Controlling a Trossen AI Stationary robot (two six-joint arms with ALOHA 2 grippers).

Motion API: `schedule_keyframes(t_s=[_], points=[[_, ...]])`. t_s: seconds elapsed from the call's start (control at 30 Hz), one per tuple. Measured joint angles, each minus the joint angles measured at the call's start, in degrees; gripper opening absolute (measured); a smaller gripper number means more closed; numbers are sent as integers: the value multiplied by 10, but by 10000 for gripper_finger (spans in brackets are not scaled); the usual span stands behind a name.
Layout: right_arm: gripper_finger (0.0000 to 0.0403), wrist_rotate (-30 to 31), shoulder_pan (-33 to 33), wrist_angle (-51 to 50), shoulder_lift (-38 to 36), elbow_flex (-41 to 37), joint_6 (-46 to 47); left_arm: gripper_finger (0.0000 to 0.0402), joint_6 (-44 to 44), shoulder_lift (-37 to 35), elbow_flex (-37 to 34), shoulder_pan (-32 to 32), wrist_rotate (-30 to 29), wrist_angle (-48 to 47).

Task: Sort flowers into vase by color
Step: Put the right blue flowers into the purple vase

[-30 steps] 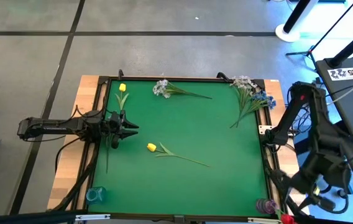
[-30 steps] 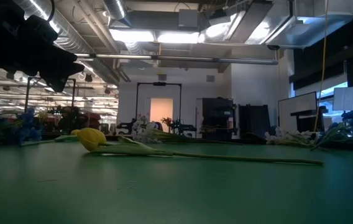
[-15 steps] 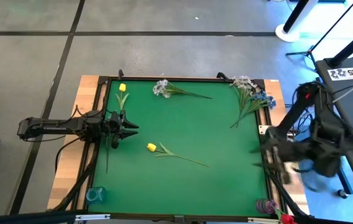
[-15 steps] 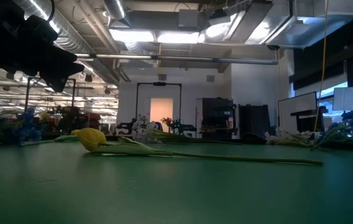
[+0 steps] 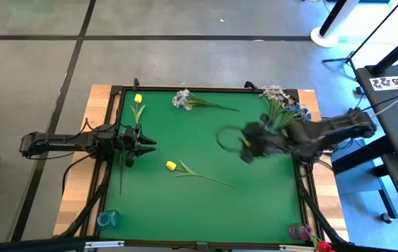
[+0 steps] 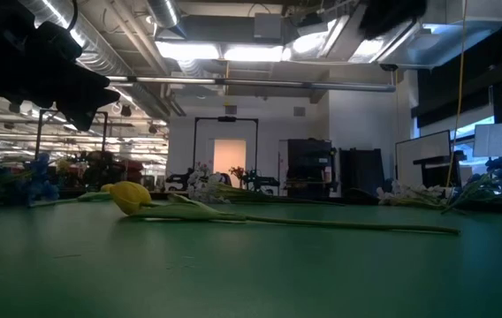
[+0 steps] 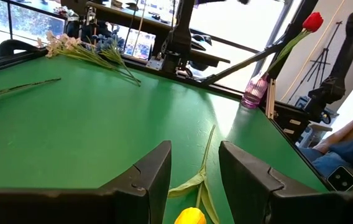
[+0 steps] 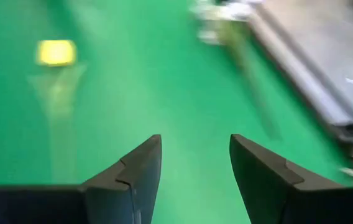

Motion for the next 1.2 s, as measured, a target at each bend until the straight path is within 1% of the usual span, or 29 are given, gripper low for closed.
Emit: schedule_keyframes(t_s=[0.07, 0.13, 0.2, 0.27, 0.37, 0.4, 0.43, 0.47, 0.57, 0.6, 0.67, 0.73, 0.8, 0.9, 1.03, 1.13, 1.2], points=[[191, 7, -47, 19, 24, -6, -31, 132, 0, 0, 0, 0, 0, 0], [191, -3, -82, 61, 43, -24, -58, 132, 0, 0, 0, 0, 0, 0], [191, -43, -107, 126, 60, -47, -89, 132, 0, 0, 0, 0, 0, 0], [191, -100, -121, 199, 75, -76, -126, 132, 0, 0, 0, 0, 0, 1], [191, -190, -119, 310, 99, -122, -194, 132, 0, 0, 0, 0, 0, 0], [191, -207, -116, 337, 107, -137, -213, 132, 0, 0, 0, 0, 0, 0], [191, -207, -110, 363, 114, -151, -233, 132, 0, 0, 0, 0, 0, 0], [191, -199, -109, 382, 121, -162, -252, 132, 0, 0, 0, 0, 0, 0], [191, -121, -135, 397, 137, -185, -292, 132, 0, 0, 0, 0, 0, 0], [191, -111, -153, 398, 141, -189, -294, 132, 0, 0, 0, 0, 0, 0], [191, -132, -200, 388, 145, -194, -289, 132, 0, 0, 0, 0, 0, 0], [191, -159, -249, 375, 149, -201, -258, 132, 0, 0, 0, 0, 0, 0], [191, -158, -299, 362, 150, -210, -211, 132, 0, 0, 0, 0, 0, 0], [191, -118, -366, 335, 150, -220, -145, 132, 0, 0, 0, 0, 0, 0], [191, -40, -448, 274, 149, -229, -29, 132, 0, 0, 0, 0, 0, 0], [191, 5, -499, 232, 149, -240, 21, 132, 0, 0, 0, 0, 0, 0], [191, 16, -528, 213, 149, -251, 35, 132, 0, 0, 0, 0, 0, 0]])
